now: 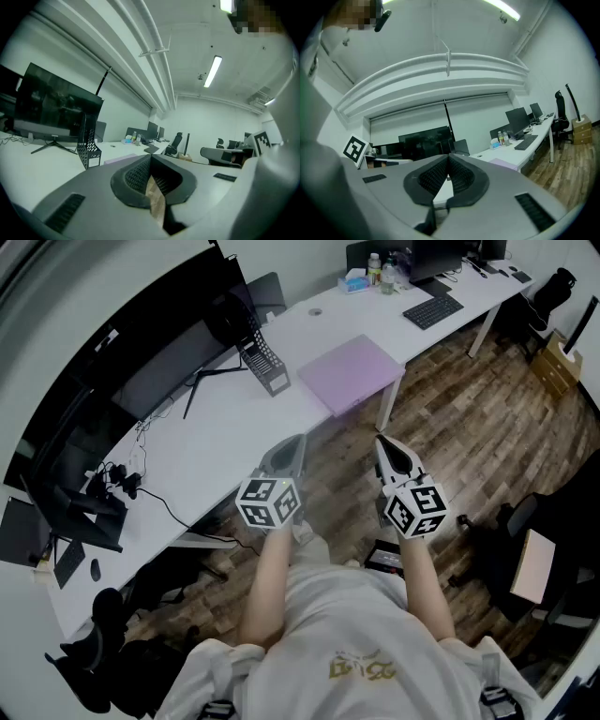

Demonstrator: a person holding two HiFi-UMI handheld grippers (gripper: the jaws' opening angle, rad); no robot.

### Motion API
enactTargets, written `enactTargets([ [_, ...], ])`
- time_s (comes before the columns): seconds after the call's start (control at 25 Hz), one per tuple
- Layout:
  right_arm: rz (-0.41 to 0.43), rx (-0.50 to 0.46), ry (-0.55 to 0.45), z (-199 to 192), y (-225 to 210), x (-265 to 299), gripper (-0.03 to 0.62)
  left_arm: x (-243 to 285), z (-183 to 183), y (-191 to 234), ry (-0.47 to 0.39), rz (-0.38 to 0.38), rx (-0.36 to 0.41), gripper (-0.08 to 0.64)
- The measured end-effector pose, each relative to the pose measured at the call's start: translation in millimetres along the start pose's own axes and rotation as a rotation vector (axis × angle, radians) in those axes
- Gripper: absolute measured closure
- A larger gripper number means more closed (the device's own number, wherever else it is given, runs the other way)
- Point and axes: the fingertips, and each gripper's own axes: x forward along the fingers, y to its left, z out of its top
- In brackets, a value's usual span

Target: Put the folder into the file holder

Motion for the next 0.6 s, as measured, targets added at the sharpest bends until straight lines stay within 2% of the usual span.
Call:
enactTargets([
  [0.32,-0.022,0.012,0.017,-1,-9,-2,0.581,1,3,0,-0.004,0.016,0.003,0.541],
  [0.4,0.000,0.050,-0.025,4,-8,-4,0.581,1,3,1,-0.006,0.025,0.003,0.541],
  [0.48,0.015,0.127,-0.066,7,-12,-5,0.581,2,5,2,-0.015,0.044,0.006,0.541],
  [0.52,0.023,0.169,-0.073,7,-15,-5,0.560,3,5,2,-0.021,0.050,0.004,0.539],
  [0.56,0.033,0.211,-0.070,5,-18,-4,0.437,5,4,1,-0.025,0.049,-0.004,0.494],
  [0.6,0.042,0.248,-0.063,2,-22,-4,0.314,8,3,0,-0.026,0.042,-0.019,0.408],
])
